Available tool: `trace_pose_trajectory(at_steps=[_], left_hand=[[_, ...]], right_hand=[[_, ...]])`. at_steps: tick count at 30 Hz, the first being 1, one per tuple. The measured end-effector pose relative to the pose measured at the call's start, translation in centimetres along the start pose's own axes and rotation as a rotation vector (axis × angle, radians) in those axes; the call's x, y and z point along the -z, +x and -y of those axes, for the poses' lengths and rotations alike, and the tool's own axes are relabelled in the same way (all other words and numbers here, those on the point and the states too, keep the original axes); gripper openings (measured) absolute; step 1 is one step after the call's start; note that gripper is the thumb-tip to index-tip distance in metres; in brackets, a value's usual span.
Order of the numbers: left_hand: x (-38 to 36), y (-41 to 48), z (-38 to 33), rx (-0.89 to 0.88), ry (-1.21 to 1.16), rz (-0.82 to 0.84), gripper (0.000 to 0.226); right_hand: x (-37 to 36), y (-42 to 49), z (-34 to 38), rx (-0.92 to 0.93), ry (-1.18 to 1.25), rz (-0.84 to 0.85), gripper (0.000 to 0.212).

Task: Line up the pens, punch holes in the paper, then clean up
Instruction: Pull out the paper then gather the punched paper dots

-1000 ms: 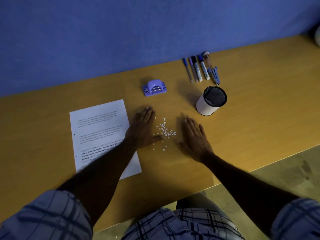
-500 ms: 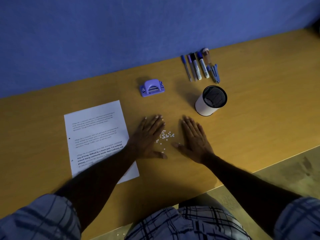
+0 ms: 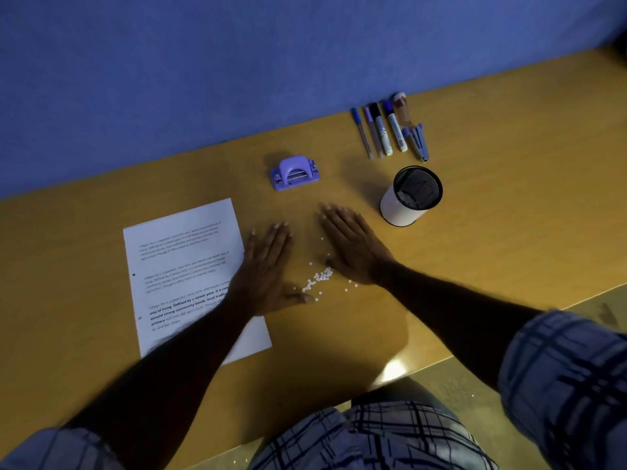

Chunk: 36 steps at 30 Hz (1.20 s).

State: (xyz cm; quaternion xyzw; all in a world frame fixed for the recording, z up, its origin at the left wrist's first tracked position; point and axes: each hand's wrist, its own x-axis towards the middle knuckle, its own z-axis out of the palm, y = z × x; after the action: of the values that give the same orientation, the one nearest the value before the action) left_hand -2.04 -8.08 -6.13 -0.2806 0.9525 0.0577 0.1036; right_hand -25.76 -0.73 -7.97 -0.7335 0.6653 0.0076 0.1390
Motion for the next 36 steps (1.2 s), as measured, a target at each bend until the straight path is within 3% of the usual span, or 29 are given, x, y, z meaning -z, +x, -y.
trace_pose_trajectory(at_steps=[7, 15, 18, 26, 36], left_hand=[[-0.7, -0.4, -0.5, -0.012, 0.015, 0.023, 0.126], [-0.8, -0.9, -1.5, -0.041, -0.004, 0.002, 0.127], [-0.9, -1.3, -1.4, -0.041, 0.007, -0.014, 0.126], [-2.2, -1.7, -3.1, 0.046, -0.018, -0.003, 0.129], [-1.5, -0.6, -7.1, 0.017, 0.001, -0.028, 0.125]], right_hand=[[-0.6, -1.2, 0.2, 0.22, -0.115, 0.063, 0.102], [-2.5, -4.1, 1.8, 0.412, -0.135, 0.049, 0.102], [-2.7, -5.2, 2.2, 0.309, -0.089, -0.006, 0.096], [-3.2, -9.6, 0.5, -0.248, 0.133, -0.166, 0.082], [-4.5, -10.7, 0.4, -0.266, 0.048, -0.143, 0.08]])
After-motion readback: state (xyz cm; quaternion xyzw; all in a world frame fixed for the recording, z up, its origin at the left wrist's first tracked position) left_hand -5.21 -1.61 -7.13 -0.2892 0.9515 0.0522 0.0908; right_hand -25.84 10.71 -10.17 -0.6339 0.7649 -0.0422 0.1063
